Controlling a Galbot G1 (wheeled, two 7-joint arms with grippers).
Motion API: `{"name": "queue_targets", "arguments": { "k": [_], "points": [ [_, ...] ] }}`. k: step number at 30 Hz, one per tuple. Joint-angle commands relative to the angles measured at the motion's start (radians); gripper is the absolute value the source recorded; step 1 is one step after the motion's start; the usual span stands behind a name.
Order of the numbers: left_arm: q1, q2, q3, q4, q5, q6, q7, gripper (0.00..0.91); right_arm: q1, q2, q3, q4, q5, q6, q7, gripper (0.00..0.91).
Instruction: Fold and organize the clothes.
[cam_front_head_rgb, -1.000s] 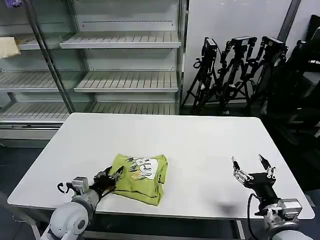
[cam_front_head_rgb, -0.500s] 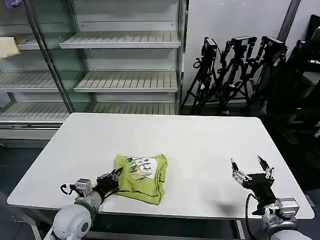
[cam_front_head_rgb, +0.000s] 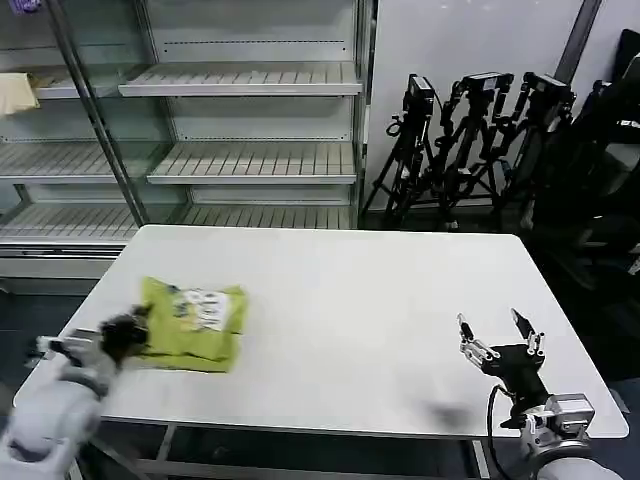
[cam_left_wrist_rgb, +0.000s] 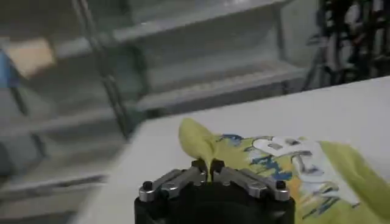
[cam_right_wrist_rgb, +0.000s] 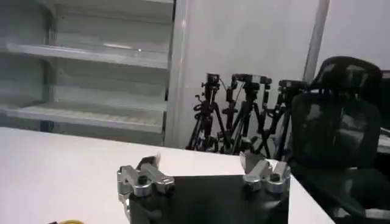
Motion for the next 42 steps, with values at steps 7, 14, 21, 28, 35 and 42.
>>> {"name": "queue_targets", "arguments": {
  "k": [7, 14, 21, 28, 35, 42],
  "points": [
    [0.168, 0.07, -0.038, -0.377, 0.271, 0.068, 0.06, 0.01, 0.0, 0.003, -0.014, -0.01, -0.009, 0.003, 0.001, 0.907],
    [0.203, -0.1, 0.557, -0.494, 0.71, 0.008, 0.021, 0.02, -0.026, 0.011, 0.003, -0.004, -0.019, 0.003, 0.002, 0.907],
    [0.058, -0.234, 0.756, -0.311, 0.763, 0.008, 0.014, 0.02, -0.043, 0.014, 0.03, 0.015, -0.023, 0.003, 0.002, 0.907],
    [-0.183, -0.297, 0.733, -0.233, 0.391, 0.07, -0.106, 0.02, -0.022, -0.013, 0.069, 0.021, -0.064, 0.017, -0.011, 0.907],
    [-0.323, -0.325, 0.761, -0.178, 0.004, 0.072, -0.269, 0.02, 0.074, -0.051, 0.076, 0.004, -0.055, 0.017, -0.05, 0.907],
    [-0.325, -0.405, 0.789, -0.132, -0.132, 0.071, -0.361, 0.161, 0.162, -0.064, 0.033, -0.055, -0.029, -0.014, -0.016, 0.907]
  ]
}}
